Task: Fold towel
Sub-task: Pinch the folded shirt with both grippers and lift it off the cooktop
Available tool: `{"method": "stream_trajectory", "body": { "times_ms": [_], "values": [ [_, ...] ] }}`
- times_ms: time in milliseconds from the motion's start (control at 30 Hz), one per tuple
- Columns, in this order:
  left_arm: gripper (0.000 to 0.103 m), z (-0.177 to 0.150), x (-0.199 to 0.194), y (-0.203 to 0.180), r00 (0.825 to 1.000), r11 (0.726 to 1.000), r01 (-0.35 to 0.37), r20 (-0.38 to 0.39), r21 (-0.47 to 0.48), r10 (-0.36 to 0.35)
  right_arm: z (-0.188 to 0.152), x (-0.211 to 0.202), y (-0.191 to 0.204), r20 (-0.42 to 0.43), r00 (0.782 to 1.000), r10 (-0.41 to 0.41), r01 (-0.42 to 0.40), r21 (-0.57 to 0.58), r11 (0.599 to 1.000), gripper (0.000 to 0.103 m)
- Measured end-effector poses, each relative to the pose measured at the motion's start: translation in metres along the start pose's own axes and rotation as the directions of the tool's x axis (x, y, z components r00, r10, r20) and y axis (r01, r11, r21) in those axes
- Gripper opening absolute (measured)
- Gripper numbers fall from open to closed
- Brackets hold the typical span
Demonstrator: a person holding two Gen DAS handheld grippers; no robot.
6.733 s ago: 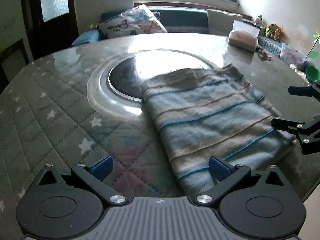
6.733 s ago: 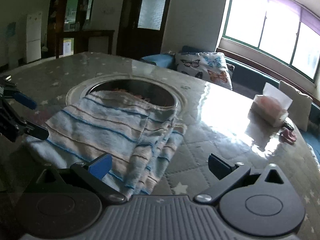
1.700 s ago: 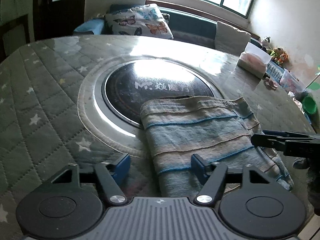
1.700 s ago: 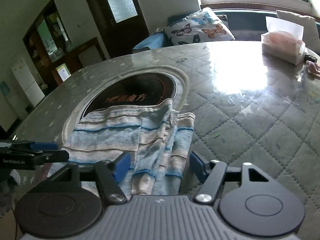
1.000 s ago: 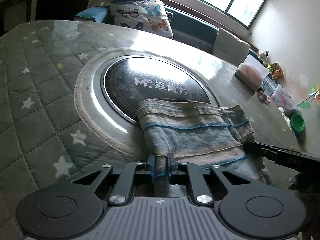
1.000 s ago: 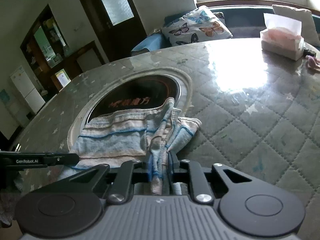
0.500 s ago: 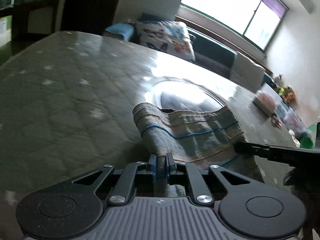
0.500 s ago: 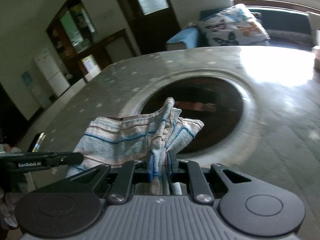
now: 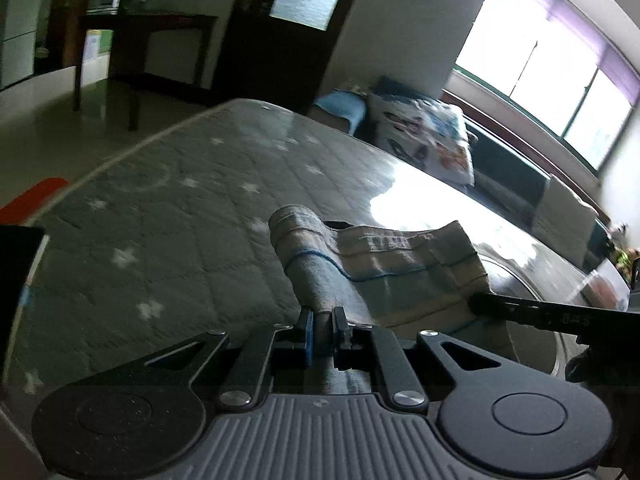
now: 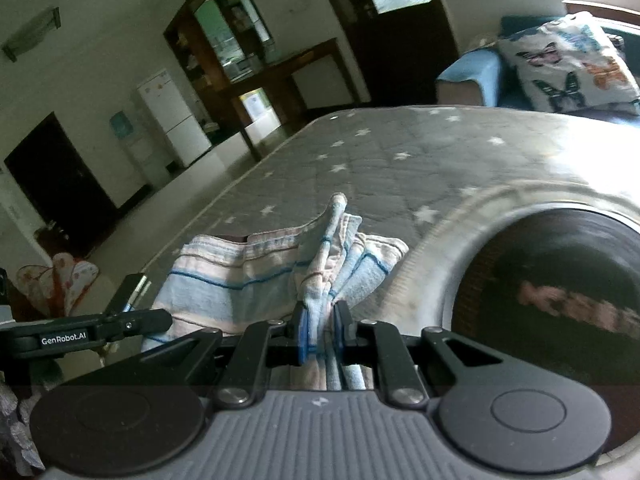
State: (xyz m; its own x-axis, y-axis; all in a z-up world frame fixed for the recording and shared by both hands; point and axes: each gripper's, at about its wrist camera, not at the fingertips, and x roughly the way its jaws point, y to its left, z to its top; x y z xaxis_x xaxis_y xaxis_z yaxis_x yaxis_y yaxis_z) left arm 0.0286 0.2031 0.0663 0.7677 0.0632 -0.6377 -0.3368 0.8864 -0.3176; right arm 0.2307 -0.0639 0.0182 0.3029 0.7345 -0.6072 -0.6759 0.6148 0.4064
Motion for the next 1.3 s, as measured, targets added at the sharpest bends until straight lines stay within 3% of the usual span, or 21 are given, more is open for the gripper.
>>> {"method": "stream_trajectory", "body": {
  "times_ms": [367,600,667,933,1100,1300],
  "values": [
    [0.01,0.018,0.018,0.029,0.997,0.997,-0.072,0.004,-0.035,0.072,0.02,0.05,0.005,-0.022,0.999,0.047,-0.047,0.005,0.999,0.012],
    [0.015,0.014,0.024,0.035,0.992,0.992,-0.122,-0.028,-0.024,0.121,0.02,0.061,0.002,-0.032,0.998,-0.059,0.058,-0.024,0.998,0.019],
    [0.022,0.015,0.024,0.037,0.991,0.991,-0.136,-0.02,-0.019,0.135,0.023,0.055,0.005,-0.016,0.998,-0.066,0.065,-0.037,0.997,0.019],
    [0.027,0.026,0.031,0.031,0.992,0.992,-0.124,0.004,-0.004,0.124,0.031,0.062,0.021,-0.016,1.0,0.003,-0.004,-0.077,0.997,0.019],
    [0.027,0.03,0.046,0.03,0.991,0.991,-0.131,-0.015,0.005,0.131,0.026,0.081,0.015,-0.065,0.998,-0.018,0.014,-0.064,0.998,0.018],
    [0.027,0.042,0.061,0.015,0.995,0.994,-0.099,-0.021,0.043,0.1,0.025,0.078,0.016,-0.056,0.998,-0.005,0.001,-0.08,0.997,0.018]
  ]
}}
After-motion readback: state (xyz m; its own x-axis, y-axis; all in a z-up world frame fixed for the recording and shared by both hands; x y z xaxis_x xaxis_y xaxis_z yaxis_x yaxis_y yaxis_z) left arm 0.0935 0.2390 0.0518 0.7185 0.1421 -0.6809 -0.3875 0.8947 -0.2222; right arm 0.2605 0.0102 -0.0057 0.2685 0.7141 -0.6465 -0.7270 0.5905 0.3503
